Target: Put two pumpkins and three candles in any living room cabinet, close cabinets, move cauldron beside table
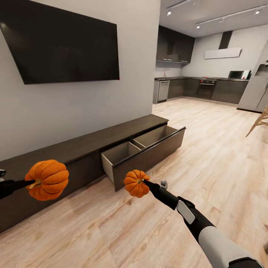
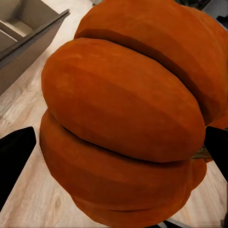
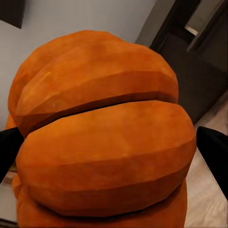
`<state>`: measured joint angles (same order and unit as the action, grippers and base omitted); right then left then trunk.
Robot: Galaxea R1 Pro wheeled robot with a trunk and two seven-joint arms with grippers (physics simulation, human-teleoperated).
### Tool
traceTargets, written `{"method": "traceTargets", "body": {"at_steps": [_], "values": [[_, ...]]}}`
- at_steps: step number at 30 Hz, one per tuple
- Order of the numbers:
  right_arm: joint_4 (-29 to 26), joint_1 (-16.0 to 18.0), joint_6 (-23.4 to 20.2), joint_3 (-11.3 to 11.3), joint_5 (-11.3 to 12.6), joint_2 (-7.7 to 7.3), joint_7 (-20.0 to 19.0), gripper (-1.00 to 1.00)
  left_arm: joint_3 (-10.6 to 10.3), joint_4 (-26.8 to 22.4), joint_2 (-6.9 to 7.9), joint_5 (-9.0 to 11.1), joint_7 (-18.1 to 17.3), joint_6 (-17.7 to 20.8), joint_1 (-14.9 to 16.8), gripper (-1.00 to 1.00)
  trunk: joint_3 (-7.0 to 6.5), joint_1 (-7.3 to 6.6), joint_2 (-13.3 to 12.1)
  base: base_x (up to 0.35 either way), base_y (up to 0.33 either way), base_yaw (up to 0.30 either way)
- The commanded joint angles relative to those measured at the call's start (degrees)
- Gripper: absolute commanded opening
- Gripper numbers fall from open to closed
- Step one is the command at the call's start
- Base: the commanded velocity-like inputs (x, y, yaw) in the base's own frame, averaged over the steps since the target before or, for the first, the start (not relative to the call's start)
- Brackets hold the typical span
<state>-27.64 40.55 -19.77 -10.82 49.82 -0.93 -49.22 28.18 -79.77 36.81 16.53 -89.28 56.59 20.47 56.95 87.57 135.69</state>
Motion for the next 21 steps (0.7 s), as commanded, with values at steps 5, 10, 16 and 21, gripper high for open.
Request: {"method": "traceTargets", "body": {"at_steps": [5,10,16,21], "values": [[0.0,0.1,-0.5,-0.2,0.8,-0.04,0.2,-1.0,-0.1,0.0,0.02,0.1,-0.3,0.5,0.0,-1.0,0.05,-0.02,0.0,0.0,0.0,-0.28],[0.0,0.1,-0.5,-0.2,0.8,-0.04,0.3,-1.0,-0.5,0.0,0.02,-0.1,-0.3,0.5,0.0,-1.0,0.05,-0.02,0.0,0.0,0.0,-0.28],[0.1,0.1,0.7,-0.2,0.7,0.01,0.6,-1.0,-0.8,0.0,0.02,-0.4,0.3,0.5,0.0,-1.0,0.05,-0.02,0.0,0.0,0.0,-0.28],[0.1,0.1,1.4,-0.3,0.7,-0.01,0.8,-1.0,-0.8,0.0,0.02,-3.6,0.5,0.5,0.1,-1.0,0.05,-0.02,0.0,0.0,0.0,-0.28]]}}
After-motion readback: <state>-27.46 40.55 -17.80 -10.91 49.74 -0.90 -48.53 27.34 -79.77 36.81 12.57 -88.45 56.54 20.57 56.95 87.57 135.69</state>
